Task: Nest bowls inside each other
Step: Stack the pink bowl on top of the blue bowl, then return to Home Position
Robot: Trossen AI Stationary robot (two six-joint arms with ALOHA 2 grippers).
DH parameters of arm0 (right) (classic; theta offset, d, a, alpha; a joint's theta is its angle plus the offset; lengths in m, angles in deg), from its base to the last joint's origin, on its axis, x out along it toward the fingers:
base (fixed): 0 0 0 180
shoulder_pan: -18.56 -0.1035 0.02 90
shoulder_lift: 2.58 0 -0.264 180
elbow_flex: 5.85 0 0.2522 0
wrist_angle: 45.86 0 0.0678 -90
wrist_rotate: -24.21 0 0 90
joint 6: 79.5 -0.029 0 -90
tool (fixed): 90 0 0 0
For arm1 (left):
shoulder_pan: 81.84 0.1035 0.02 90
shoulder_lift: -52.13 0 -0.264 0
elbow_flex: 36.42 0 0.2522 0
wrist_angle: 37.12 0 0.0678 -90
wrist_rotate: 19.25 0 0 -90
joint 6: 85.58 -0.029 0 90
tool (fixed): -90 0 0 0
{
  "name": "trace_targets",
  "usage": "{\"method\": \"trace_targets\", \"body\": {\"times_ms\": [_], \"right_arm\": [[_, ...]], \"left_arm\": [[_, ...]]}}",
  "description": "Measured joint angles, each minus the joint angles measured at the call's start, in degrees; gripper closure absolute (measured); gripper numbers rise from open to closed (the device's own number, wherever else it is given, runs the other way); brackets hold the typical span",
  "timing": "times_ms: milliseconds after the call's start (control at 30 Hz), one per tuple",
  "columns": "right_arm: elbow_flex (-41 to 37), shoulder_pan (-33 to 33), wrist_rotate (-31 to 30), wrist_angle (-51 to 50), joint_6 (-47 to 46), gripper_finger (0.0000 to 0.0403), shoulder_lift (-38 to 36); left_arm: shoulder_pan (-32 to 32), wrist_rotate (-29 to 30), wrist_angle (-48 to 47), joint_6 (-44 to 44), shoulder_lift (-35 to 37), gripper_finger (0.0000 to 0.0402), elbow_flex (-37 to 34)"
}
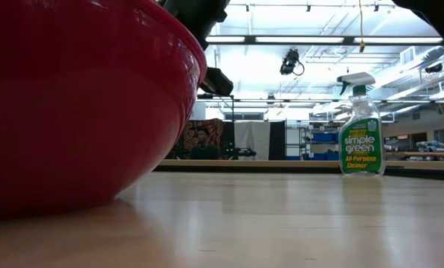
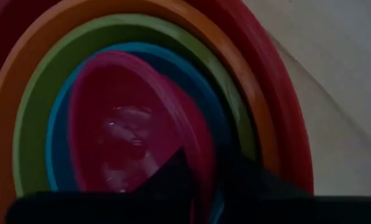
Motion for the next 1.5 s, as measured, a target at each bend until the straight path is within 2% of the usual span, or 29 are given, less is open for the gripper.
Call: {"method": "trace_targets", "body": {"times_ms": [333, 833, 967, 1167, 1267, 1433, 1500], "right_arm": [[0.02, 1.18, 6.82, 0.00, -1.29, 0.0257, -0.26], [0.26, 2.60, 15.03, 1.41, -4.29, 0.0256, -0.63], [0.24, 3.05, 13.75, -0.10, -4.31, 0.0256, -1.06], [0.24, 3.61, 8.72, -4.81, -2.49, 0.0256, -3.96], [0.24, 3.80, 5.00, -7.27, -0.83, 0.0256, -6.28], [0.22, 3.79, -4.58, -9.51, 4.46, 0.0256, -10.85], [0.22, 4.28, -6.21, -10.66, 5.84, 0.0256, -12.23]], "left_arm": [[0.00, -0.01, -3.71, -0.07, -0.02, 0.0221, 0.00], [0.00, -0.05, -3.95, -0.12, -0.02, 0.0221, 0.00], [0.00, -0.12, -4.38, -0.12, -0.02, 0.0221, 0.00], [0.00, -0.14, -5.11, -0.09, 0.00, 0.0221, 0.00], [0.00, -0.16, -4.44, -0.05, 0.44, 0.0221, 0.00], [0.00, -0.14, -3.58, -0.82, 1.37, 0.0221, 0.04], [0.00, -0.14, -3.86, -1.08, 1.68, 0.0221, 0.04]]}}
